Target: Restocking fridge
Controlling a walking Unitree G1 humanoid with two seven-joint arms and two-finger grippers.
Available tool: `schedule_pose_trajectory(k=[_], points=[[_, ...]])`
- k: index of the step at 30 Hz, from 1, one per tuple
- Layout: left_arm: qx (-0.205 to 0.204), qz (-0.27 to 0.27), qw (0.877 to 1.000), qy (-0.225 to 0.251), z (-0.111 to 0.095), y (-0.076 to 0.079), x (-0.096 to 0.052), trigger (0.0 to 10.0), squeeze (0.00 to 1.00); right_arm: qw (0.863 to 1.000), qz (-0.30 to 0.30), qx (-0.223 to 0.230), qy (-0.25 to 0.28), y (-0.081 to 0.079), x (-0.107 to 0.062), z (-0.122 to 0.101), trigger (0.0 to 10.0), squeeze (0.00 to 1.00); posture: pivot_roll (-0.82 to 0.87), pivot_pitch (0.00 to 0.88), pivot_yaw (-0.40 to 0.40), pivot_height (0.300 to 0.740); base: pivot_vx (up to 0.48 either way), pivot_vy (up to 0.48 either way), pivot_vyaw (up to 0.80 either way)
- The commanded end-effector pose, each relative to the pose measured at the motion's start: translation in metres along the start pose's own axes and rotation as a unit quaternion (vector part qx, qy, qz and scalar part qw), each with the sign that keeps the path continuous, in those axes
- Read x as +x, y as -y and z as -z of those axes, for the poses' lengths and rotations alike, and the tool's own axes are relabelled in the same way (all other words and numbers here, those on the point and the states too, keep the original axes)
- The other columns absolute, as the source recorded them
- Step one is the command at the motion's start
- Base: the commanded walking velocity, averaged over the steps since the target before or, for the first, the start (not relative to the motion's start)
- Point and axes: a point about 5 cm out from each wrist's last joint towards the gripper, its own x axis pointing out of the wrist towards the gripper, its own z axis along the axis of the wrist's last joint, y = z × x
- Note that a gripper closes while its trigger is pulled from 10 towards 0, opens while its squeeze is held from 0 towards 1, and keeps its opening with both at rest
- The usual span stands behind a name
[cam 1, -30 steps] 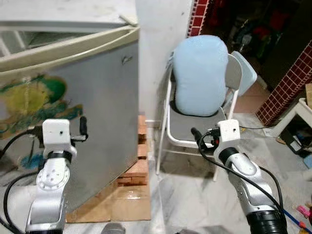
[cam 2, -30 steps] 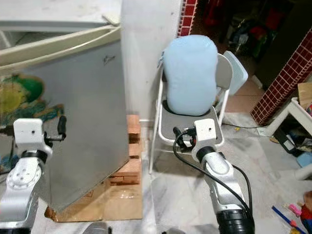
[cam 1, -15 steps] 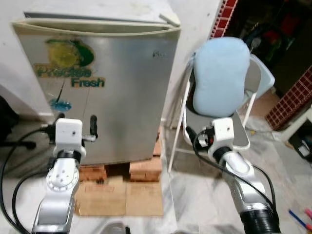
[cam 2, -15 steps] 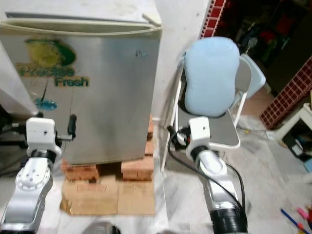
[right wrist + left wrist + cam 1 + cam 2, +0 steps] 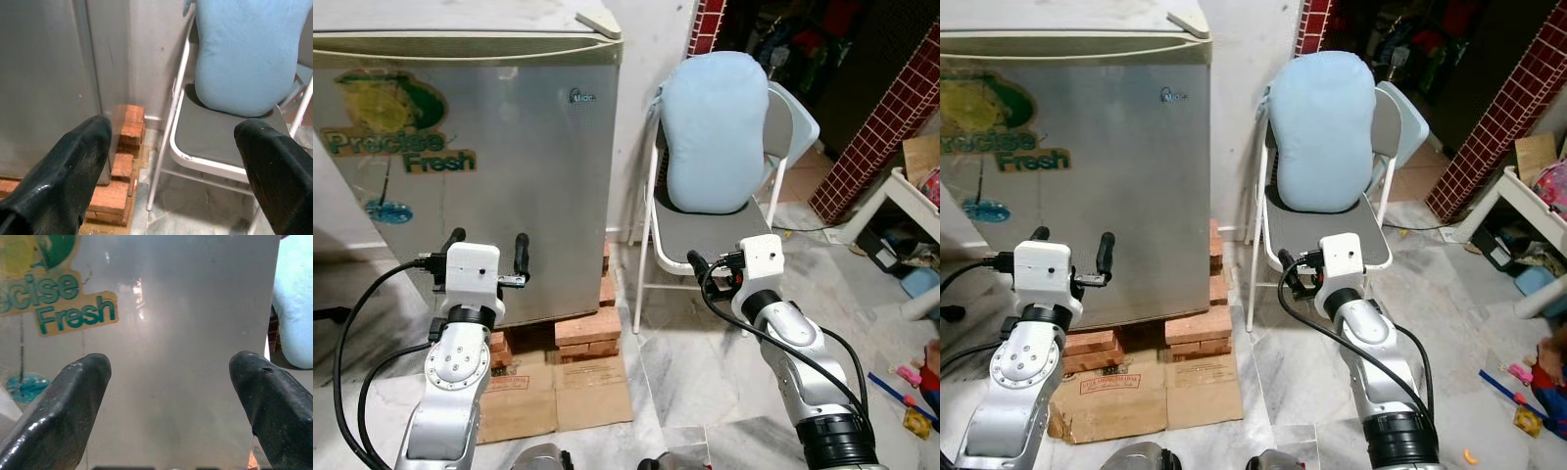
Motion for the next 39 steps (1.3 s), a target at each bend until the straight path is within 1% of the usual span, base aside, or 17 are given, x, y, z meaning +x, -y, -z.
schedule_pose_trajectory(k=[1,10,17,25,29,32,34,36,39], points=[[-0.002,0.022,1.0,0.009,-0.008,0.01,0.0,10.0,0.0,1.0,0.005,-0.002,-0.004,0.004,0.002,-0.001,10.0,0.0,0.08,0.0,-0.076,0.74,-0.341,0.0,-0.8],[-0.017,0.025,0.999,-0.013,-0.003,0.009,-0.003,10.0,0.0,1.0,0.008,0.004,-0.012,0.004,0.0,0.003,10.0,0.0,0.07,0.0,-0.071,0.74,-0.342,0.0,-0.8],[-0.023,0.041,0.999,-0.02,-0.001,0.016,-0.004,10.0,0.0,1.0,0.012,0.006,-0.016,0.005,-0.002,0.005,10.0,0.0,0.06,0.0,-0.074,0.74,-0.325,0.0,-0.8],[-0.028,0.051,0.998,-0.02,-0.002,0.017,0.001,10.0,0.0,1.0,0.017,0.008,-0.014,0.004,-0.001,0.004,10.0,0.0,0.06,0.0,-0.055,0.74,-0.282,0.0,-0.8],[-0.04,0.053,0.998,-0.016,-0.004,0.017,0.004,10.0,0.0,1.0,0.019,0.015,-0.013,0.005,0.0,0.004,10.0,0.0,0.05,0.0,-0.044,0.74,-0.123,0.0,-0.8],[-0.062,0.056,0.996,-0.027,-0.002,0.019,0.006,10.0,0.0,0.999,0.022,0.027,-0.018,0.006,0.001,0.006,10.0,0.0,0.04,0.0,-0.04,0.74,0.0,0.0,-0.8],[-0.091,0.069,0.993,-0.035,-0.001,0.021,0.007,10.0,0.0,0.999,0.023,0.026,-0.018,0.007,0.001,0.005,10.0,0.0,0.04,0.0,-0.039,0.74,0.0,0.0,-0.8],[-0.094,0.069,0.992,-0.037,-0.001,0.021,0.007,10.0,0.0,0.999,0.023,0.025,-0.017,0.007,0.002,0.004,10.0,0.0,0.04,0.0,-0.039,0.74,0.0,0.0,-0.8],[-0.097,0.075,0.992,-0.033,-0.002,0.021,0.008,10.0,0.0,0.999,0.023,0.024,-0.016,0.007,0.002,0.004,10.0,0.0,0.03,0.0,-0.041,0.74,0.0,0.411,-0.8]])
